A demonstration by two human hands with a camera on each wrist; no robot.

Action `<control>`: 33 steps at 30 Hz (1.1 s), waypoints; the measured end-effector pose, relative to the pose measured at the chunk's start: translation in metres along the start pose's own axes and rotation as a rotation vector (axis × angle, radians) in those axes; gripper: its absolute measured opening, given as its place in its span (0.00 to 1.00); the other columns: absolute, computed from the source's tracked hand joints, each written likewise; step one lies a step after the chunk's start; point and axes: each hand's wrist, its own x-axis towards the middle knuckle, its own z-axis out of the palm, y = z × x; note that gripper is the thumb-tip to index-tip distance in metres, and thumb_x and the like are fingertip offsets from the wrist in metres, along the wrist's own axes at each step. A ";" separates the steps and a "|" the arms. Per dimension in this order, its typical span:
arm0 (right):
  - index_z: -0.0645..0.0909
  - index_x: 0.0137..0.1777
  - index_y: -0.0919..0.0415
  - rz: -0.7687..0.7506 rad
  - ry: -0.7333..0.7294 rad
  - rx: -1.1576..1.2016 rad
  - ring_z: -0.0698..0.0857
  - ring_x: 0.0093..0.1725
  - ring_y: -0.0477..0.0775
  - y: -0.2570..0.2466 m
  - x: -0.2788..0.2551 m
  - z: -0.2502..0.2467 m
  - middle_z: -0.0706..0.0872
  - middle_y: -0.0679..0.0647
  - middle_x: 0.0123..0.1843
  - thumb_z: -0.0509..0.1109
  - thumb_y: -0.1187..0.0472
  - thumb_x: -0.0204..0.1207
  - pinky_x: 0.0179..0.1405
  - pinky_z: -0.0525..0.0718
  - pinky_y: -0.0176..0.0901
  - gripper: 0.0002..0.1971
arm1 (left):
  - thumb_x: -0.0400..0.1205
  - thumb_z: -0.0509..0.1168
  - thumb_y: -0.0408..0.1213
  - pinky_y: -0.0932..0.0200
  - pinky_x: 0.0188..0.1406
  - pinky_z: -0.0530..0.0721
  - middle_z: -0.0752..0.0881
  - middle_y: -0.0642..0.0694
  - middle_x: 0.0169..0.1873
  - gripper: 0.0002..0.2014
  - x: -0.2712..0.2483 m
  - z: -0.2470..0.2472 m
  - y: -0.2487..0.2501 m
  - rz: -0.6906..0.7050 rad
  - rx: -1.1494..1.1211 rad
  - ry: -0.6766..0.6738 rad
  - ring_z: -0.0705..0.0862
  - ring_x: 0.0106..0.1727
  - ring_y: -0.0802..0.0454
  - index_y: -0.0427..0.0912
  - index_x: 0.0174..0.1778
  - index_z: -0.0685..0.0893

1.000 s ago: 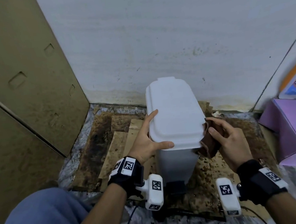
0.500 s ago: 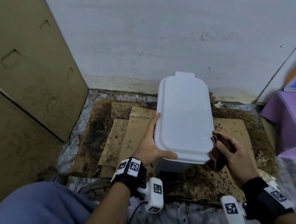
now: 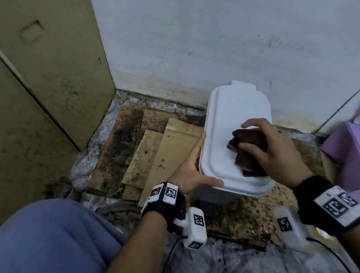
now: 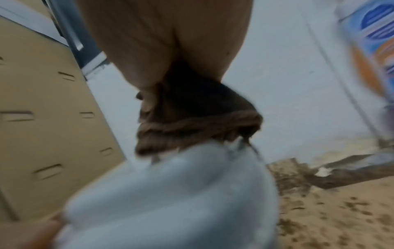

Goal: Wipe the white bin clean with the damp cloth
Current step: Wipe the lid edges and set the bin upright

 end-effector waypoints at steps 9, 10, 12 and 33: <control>0.84 0.55 0.46 -0.210 -0.357 -0.529 0.74 0.56 0.62 -0.024 0.035 0.052 0.80 0.51 0.63 0.70 0.40 0.68 0.51 0.77 0.57 0.18 | 0.60 0.83 0.26 0.43 0.74 0.76 0.75 0.49 0.77 0.60 0.003 -0.005 -0.006 -0.003 -0.070 -0.026 0.74 0.78 0.52 0.54 0.85 0.58; 0.84 0.54 0.47 -0.176 -0.340 -0.534 0.73 0.56 0.62 -0.024 0.036 0.053 0.79 0.51 0.61 0.72 0.41 0.68 0.52 0.77 0.57 0.18 | 0.62 0.82 0.22 0.44 0.74 0.76 0.75 0.48 0.77 0.59 0.003 -0.006 -0.007 -0.004 -0.090 -0.038 0.74 0.77 0.52 0.52 0.85 0.57; 0.85 0.54 0.50 -0.145 -0.339 -0.480 0.73 0.55 0.62 -0.025 0.042 0.055 0.80 0.53 0.58 0.76 0.47 0.68 0.54 0.75 0.53 0.16 | 0.65 0.78 0.15 0.49 0.71 0.79 0.76 0.46 0.75 0.55 0.003 -0.006 -0.008 -0.017 -0.117 -0.050 0.75 0.76 0.53 0.49 0.84 0.59; 0.78 0.66 0.38 -0.405 -0.495 -0.695 0.73 0.63 0.59 -0.018 0.039 0.036 0.74 0.51 0.70 0.48 0.36 0.81 0.55 0.75 0.58 0.22 | 0.64 0.75 0.11 0.59 0.65 0.81 0.80 0.51 0.70 0.52 -0.002 -0.010 0.001 -0.018 -0.182 -0.092 0.79 0.72 0.58 0.51 0.80 0.64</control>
